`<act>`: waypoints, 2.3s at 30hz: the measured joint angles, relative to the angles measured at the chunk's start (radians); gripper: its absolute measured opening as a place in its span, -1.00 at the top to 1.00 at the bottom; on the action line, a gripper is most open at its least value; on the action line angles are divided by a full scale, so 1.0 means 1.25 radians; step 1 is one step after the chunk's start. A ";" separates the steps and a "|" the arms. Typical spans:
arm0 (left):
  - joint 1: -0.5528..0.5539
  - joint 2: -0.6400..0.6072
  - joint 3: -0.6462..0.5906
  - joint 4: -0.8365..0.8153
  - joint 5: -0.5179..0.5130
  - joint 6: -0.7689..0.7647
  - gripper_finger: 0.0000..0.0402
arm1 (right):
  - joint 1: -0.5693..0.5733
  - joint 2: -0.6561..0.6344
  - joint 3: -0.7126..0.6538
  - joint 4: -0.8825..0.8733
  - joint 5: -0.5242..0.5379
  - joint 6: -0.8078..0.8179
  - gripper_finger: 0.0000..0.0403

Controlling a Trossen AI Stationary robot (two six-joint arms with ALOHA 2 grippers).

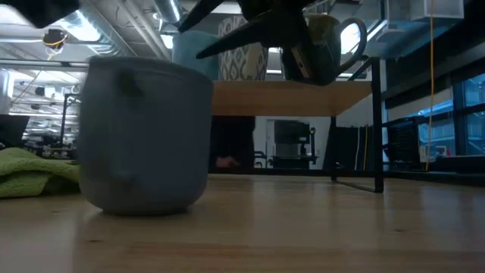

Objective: Stack small to large cups/mugs on shelf
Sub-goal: Put the gray mug on the shelf

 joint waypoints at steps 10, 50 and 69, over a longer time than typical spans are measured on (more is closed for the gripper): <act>0.100 0.003 0.000 0.067 0.172 0.407 0.70 | 0.039 -0.087 0.104 -0.232 0.088 -0.241 0.51; 0.198 0.181 0.137 0.057 0.316 0.913 0.67 | 0.210 -0.095 0.519 -1.153 0.487 0.148 0.51; 0.225 0.223 0.138 0.061 0.297 0.954 0.67 | 0.210 -0.095 0.519 -1.154 0.465 0.153 0.51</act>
